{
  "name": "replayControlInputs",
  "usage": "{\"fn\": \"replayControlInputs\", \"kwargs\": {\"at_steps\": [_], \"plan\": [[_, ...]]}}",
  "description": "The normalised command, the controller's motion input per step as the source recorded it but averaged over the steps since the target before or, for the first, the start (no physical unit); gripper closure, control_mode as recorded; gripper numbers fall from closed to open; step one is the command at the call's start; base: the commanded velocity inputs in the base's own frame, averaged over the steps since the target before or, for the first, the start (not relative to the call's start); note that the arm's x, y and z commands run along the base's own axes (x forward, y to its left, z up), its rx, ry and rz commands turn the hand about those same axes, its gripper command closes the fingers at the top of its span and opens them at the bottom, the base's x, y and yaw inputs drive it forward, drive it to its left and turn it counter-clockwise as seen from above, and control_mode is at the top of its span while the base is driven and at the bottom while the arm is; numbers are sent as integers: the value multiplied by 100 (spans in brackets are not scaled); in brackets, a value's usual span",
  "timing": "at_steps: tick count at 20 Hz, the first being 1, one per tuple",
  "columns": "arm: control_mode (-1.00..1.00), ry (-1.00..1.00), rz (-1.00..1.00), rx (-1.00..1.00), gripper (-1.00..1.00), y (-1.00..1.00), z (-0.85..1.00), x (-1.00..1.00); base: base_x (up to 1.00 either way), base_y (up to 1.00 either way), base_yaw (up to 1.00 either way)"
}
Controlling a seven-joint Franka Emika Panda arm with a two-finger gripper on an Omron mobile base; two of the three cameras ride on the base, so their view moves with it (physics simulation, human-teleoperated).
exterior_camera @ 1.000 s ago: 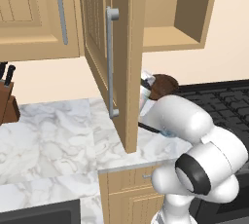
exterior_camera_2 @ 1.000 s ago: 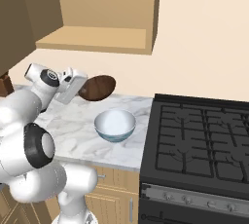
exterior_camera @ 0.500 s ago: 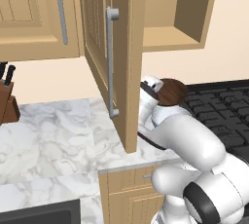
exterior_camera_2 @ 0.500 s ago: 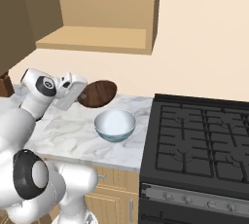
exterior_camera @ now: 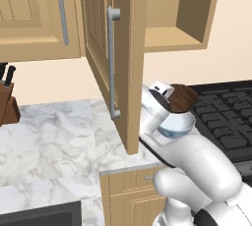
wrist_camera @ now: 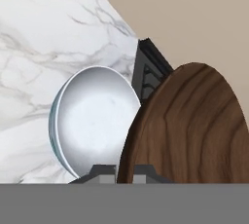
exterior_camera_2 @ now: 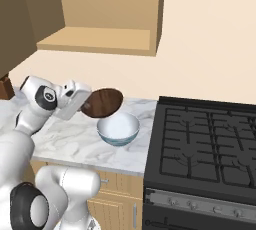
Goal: Pick up the bowls on the counter and stack them on top of one another in the open cabinet. Place the smaller bowl on top of the larger bowl.
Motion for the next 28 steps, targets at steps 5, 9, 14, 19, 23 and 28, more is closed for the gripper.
{"fn": "replayControlInputs", "kwargs": {"at_steps": [5, 9, 14, 19, 23, 28], "plan": [[-100, 4, 2, 6, 100, -11, 0, -13, 0, 0, 0], [-100, 4, 2, 6, 100, -7, 0, -5, 0, 0, 0], [-100, 2, 2, 4, 100, -3, 0, -5, 0, 0, 0], [-100, 1, 1, 0, 100, -2, 0, -2, 0, 0, 0], [-100, 2, 0, 0, 100, -2, -5, 0, 0, 0, 0], [-100, 2, 0, 0, 100, -4, -11, 0, 0, 0, 0]]}}
